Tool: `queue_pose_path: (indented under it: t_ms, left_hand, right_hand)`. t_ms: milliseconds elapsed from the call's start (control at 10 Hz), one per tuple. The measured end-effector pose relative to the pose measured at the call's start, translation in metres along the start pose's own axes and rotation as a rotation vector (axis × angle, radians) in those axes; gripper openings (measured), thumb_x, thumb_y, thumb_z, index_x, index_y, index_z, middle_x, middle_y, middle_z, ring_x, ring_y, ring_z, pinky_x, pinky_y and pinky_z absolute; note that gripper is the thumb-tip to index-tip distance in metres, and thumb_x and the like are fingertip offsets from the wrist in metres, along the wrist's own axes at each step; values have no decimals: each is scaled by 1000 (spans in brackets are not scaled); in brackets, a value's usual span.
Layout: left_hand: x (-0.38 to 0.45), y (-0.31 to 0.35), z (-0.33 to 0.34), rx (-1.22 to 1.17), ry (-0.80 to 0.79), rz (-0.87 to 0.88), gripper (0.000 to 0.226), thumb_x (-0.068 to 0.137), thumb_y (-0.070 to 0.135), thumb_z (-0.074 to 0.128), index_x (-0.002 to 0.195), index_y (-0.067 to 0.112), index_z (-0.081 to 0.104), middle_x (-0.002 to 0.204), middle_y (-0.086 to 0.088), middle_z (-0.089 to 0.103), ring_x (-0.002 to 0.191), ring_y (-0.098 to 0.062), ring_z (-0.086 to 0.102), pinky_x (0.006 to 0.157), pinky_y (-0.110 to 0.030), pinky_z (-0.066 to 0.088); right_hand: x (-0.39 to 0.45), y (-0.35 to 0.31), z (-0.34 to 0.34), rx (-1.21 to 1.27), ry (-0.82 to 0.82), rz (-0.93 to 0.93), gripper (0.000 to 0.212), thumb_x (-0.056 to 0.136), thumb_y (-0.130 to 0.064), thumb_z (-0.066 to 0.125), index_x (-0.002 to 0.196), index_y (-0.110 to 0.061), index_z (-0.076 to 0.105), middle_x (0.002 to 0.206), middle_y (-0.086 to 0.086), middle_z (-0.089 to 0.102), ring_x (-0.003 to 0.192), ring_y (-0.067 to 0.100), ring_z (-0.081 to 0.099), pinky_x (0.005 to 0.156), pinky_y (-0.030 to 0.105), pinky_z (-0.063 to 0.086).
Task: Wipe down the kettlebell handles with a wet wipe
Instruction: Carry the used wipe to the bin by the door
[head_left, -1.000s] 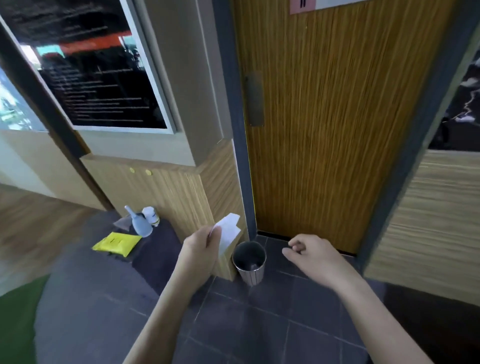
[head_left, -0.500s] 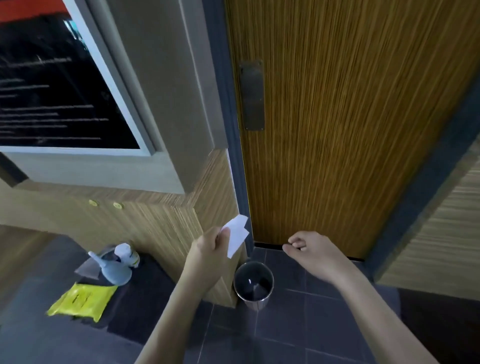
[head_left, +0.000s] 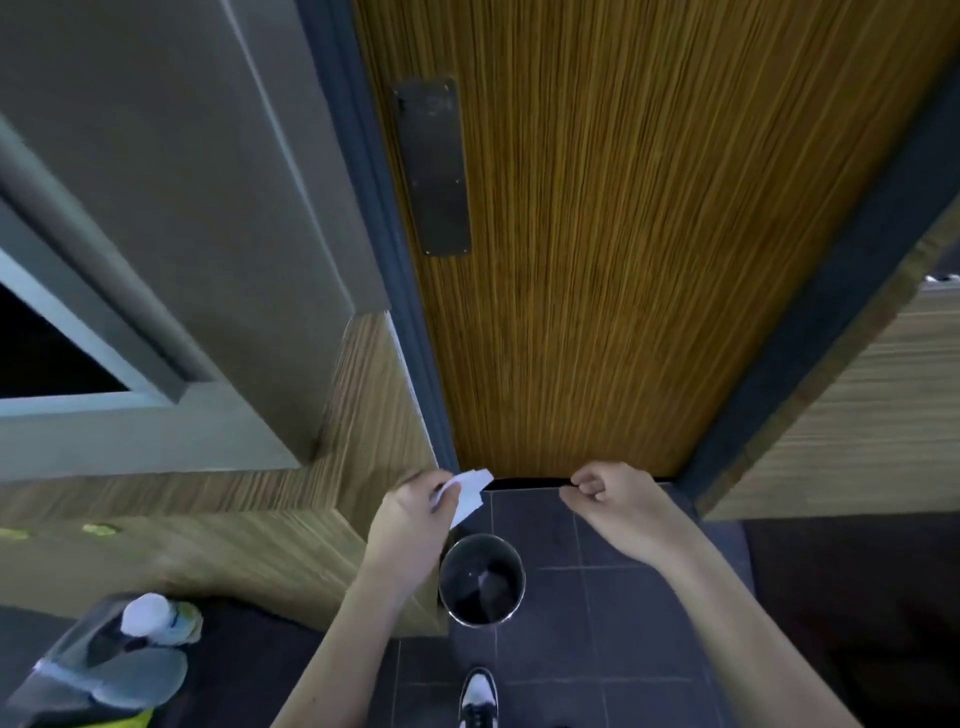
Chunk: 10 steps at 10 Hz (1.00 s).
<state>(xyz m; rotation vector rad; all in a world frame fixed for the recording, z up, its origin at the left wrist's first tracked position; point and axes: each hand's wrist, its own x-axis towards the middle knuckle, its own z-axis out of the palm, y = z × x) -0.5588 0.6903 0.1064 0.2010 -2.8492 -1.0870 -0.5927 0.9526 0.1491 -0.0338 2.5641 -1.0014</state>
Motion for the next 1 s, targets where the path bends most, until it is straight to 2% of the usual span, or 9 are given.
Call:
queue_pose_path:
  t_ms: [100, 300, 400, 500, 600, 700, 800, 900, 1000]
  left_hand:
    - [22, -16, 6, 34, -56, -24, 16, 103, 31, 58, 91, 26, 68, 79, 12, 64, 73, -6, 60, 65, -26, 50]
    - [48, -47, 26, 129, -304, -112, 22, 100, 39, 58, 115, 28, 69, 108, 8, 73, 95, -15, 70, 84, -40, 60]
    - [53, -61, 33, 111, -355, -153, 38, 100, 40, 61, 134, 26, 63, 128, 6, 68, 108, -14, 68, 91, -36, 58]
    - [54, -66, 34, 100, -337, -166, 34, 102, 35, 59, 134, 21, 63, 125, 3, 67, 112, -17, 67, 86, -25, 51]
    - [55, -72, 31, 81, -306, -195, 25, 105, 31, 56, 126, 21, 64, 111, 1, 70, 99, -23, 72, 63, -18, 44]
    - [54, -76, 25, 83, -287, -217, 28, 106, 34, 53, 130, 23, 62, 112, 4, 69, 82, -10, 65, 63, -17, 43]
    - [50, -76, 18, 79, -270, -218, 26, 106, 36, 51, 127, 25, 62, 109, 6, 70, 79, -4, 64, 65, -18, 46]
    - [48, -74, 13, 47, -240, -229, 24, 106, 35, 52, 125, 26, 63, 101, 8, 71, 64, -2, 63, 59, -20, 48]
    - [45, -70, 11, 26, -178, -184, 24, 106, 34, 53, 125, 24, 64, 105, 6, 73, 61, -4, 63, 62, -22, 54]
  right_hand:
    - [18, -10, 7, -21, -7, 28, 47, 96, -53, 58, 134, -24, 61, 131, -7, 64, 111, 9, 61, 89, 27, 49]
    - [40, -24, 22, 9, -2, 78, 42, 96, -53, 57, 128, -28, 64, 128, -9, 65, 113, 9, 61, 88, 28, 47]
    - [44, -27, 29, 8, -7, 114, 42, 96, -52, 57, 129, -26, 63, 128, -8, 64, 116, 11, 60, 94, 30, 48]
    - [47, -24, 33, 22, -6, 132, 43, 96, -51, 58, 130, -25, 63, 128, -7, 64, 115, 12, 60, 95, 30, 49]
    - [50, -20, 34, 30, -6, 143, 42, 96, -51, 59, 129, -25, 64, 128, -7, 65, 113, 11, 60, 90, 28, 47]
    - [51, -16, 34, 32, -13, 149, 42, 95, -51, 59, 129, -26, 63, 127, -8, 64, 114, 11, 60, 90, 28, 47]
    - [51, -12, 35, 39, -12, 144, 42, 95, -51, 59, 128, -26, 64, 126, -8, 64, 113, 11, 60, 89, 28, 47]
    - [51, -9, 35, 60, -15, 151, 41, 94, -52, 59, 126, -27, 64, 124, -9, 64, 110, 10, 61, 84, 27, 47]
    - [48, -7, 37, 65, -17, 151, 39, 94, -51, 59, 125, -27, 64, 122, -10, 64, 102, 7, 62, 75, 23, 47]
